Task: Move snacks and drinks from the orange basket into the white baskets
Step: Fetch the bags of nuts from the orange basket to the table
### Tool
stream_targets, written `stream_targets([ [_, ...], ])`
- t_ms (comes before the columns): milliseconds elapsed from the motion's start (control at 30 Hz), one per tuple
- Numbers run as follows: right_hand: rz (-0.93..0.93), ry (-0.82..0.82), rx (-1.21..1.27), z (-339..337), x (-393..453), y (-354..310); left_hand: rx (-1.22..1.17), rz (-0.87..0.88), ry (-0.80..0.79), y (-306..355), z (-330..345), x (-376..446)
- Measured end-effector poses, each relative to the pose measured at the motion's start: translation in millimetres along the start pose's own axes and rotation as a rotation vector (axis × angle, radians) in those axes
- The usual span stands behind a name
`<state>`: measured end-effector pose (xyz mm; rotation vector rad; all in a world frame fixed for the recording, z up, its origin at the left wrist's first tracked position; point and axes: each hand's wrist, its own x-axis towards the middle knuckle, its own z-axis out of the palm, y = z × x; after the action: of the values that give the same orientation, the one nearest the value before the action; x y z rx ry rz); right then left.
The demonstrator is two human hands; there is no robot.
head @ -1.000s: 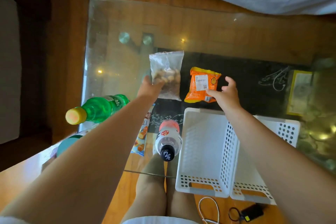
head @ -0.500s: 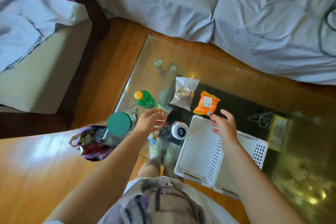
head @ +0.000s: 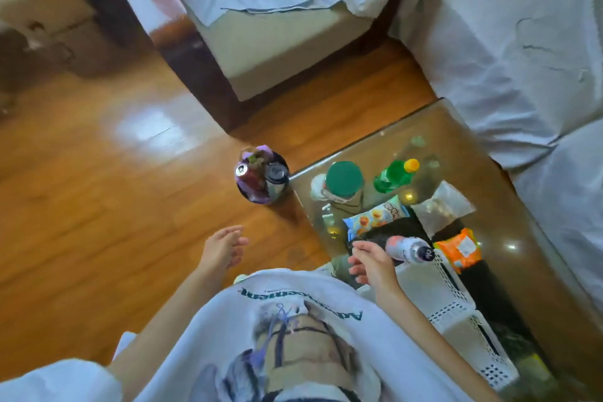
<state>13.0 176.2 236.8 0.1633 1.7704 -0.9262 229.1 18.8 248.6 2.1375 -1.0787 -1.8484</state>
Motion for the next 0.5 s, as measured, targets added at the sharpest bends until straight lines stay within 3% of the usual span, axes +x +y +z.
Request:
stream_targets([
  [267,0.029,-0.035,-0.288,113.7,-28.7,25.6,-0.249,-0.244,0.14,-99.9,-163.8,4.3],
  [500,0.016,-0.005,-0.364,201.9,-39.1,14.9,-0.501,-0.374,0.232,-154.3,-248.7,0.1],
])
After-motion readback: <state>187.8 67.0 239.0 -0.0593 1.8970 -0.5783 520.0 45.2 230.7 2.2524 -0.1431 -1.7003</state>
